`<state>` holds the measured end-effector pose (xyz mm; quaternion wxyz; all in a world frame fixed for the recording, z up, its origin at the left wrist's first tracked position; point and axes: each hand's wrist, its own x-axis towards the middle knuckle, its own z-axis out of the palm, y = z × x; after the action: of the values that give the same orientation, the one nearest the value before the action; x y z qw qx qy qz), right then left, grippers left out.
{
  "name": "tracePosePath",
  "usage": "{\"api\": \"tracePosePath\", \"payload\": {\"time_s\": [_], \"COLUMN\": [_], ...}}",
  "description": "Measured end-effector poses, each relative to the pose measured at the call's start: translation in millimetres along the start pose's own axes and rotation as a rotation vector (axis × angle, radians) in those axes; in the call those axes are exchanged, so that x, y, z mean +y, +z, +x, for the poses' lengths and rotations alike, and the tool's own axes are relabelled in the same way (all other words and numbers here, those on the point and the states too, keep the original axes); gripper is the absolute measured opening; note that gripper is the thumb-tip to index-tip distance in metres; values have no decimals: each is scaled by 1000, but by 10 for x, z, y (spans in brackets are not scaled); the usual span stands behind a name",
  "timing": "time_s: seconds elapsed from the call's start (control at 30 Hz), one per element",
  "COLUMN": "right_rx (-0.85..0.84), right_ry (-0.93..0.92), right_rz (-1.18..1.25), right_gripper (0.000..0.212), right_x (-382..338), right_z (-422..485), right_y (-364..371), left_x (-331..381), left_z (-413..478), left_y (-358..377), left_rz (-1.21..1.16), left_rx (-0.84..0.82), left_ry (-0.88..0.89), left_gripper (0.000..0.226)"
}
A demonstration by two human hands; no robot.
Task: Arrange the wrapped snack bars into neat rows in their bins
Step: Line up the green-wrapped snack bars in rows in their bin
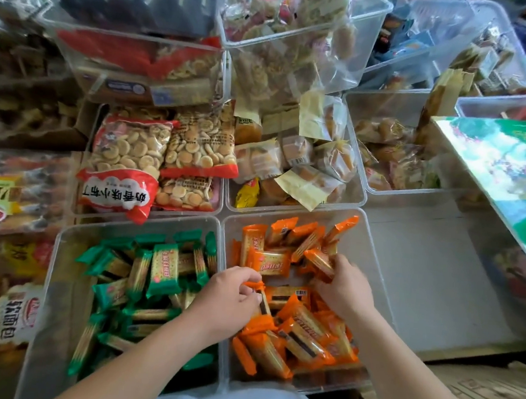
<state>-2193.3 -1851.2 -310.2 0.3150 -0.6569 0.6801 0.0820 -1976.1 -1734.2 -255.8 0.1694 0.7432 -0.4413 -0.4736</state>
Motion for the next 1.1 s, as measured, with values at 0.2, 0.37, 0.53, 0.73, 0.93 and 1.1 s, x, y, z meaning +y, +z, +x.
{"api": "tracePosePath", "payload": {"time_s": [0.2, 0.37, 0.53, 0.73, 0.93, 1.1], "right_rx": [26, 32, 64, -197, -90, -181], "right_ry": [-91, -163, -217, -469, -183, 5], "right_rz": [50, 121, 313, 360, 208, 172], "right_gripper": [54, 54, 49, 71, 62, 59], "right_x": [39, -4, -124, -525, -224, 32], "right_z": [-159, -283, -457, -691, -657, -418], "right_y": [-39, -147, -276, -329, -437, -375], "left_x": [69, 122, 159, 205, 173, 248], "left_z": [53, 84, 83, 76, 124, 218], "left_y": [-14, 5, 42, 13, -260, -334], "left_rz": [-12, -10, 26, -406, -84, -110], "left_rx": [16, -14, 1, 65, 289, 340], "left_ry": [-11, -8, 63, 113, 129, 32], "left_gripper": [33, 32, 50, 70, 16, 61]}}
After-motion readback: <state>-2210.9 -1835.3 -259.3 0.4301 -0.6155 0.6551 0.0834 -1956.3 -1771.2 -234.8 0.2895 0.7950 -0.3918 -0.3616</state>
